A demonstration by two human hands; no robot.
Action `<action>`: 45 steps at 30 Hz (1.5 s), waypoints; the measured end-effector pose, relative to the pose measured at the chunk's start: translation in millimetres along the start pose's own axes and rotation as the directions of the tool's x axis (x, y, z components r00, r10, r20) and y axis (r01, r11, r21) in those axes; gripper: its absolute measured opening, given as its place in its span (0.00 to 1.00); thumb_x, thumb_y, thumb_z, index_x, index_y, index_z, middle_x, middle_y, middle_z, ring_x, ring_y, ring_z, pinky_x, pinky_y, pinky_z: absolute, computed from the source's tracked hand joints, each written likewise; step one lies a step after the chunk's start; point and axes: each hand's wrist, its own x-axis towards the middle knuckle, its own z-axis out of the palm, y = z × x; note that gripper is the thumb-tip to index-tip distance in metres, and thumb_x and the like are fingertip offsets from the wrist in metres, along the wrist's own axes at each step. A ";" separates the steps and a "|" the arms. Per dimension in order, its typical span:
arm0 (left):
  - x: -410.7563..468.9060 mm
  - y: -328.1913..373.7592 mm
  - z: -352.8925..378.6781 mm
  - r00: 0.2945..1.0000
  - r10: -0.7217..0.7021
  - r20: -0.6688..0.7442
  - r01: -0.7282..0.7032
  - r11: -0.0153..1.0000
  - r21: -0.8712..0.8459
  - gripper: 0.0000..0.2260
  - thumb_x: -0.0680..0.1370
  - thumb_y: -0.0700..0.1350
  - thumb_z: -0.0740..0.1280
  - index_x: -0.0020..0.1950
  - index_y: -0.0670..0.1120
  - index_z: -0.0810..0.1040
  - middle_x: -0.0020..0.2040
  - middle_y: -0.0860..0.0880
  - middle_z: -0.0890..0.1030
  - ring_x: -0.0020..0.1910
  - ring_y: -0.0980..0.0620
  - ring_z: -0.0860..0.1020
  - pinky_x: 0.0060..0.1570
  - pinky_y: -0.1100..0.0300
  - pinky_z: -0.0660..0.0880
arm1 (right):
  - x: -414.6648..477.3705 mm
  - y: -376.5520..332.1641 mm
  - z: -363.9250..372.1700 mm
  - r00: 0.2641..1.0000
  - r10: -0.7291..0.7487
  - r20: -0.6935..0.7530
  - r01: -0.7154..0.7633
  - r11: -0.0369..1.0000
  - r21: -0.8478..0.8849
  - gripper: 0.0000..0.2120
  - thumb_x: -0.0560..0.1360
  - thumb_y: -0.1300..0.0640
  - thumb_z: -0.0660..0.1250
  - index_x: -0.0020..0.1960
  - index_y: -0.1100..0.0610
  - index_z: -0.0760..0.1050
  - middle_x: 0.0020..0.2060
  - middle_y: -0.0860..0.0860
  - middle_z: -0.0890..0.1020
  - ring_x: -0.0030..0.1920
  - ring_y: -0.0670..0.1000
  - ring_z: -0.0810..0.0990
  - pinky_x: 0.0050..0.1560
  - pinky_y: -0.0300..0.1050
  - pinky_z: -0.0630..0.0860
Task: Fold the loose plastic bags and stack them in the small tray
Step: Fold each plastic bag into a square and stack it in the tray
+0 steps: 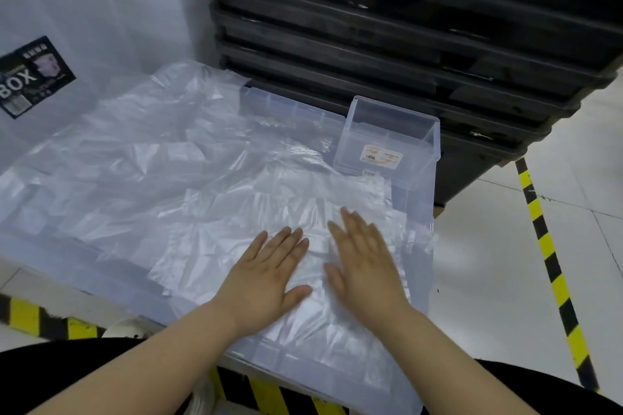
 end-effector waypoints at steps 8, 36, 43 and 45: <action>-0.4 -2.4 -2.3 0.995 0.011 -0.100 -0.013 1.000 -0.023 0.33 0.81 0.57 0.38 0.58 0.43 0.80 0.58 0.46 0.80 0.56 0.49 0.79 0.65 0.57 0.54 | -8.6 24.4 4.8 0.951 -0.033 0.308 0.043 0.999 -0.025 0.54 0.58 0.26 0.21 0.76 0.56 0.38 0.71 0.49 0.34 0.71 0.45 0.32 0.65 0.38 0.28; 11.2 -15.3 -25.0 0.985 0.140 -0.103 -0.147 0.987 -0.063 0.18 0.58 0.49 0.65 0.45 0.47 0.85 0.45 0.49 0.84 0.42 0.52 0.84 0.35 0.60 0.79 | 9.3 36.8 -28.0 0.977 -0.076 0.201 0.068 0.997 0.047 0.19 0.75 0.57 0.60 0.66 0.51 0.68 0.64 0.44 0.71 0.64 0.47 0.69 0.69 0.39 0.51; 9.6 -31.0 -55.3 0.973 -0.213 0.093 0.226 0.776 -0.589 0.10 0.80 0.49 0.57 0.48 0.52 0.78 0.46 0.58 0.78 0.49 0.57 0.76 0.43 0.74 0.66 | 13.3 52.7 -33.7 0.944 0.173 0.281 -0.289 0.843 0.454 0.17 0.75 0.62 0.64 0.62 0.54 0.73 0.57 0.48 0.77 0.59 0.48 0.74 0.54 0.34 0.66; 12.9 -37.7 -57.9 0.946 -0.297 0.127 0.292 0.620 -0.728 0.09 0.78 0.46 0.63 0.39 0.53 0.77 0.40 0.59 0.78 0.42 0.60 0.75 0.39 0.78 0.66 | 16.5 52.5 -31.5 0.929 0.234 0.285 -0.359 0.752 0.553 0.16 0.75 0.63 0.64 0.63 0.56 0.72 0.55 0.49 0.76 0.56 0.48 0.74 0.52 0.34 0.66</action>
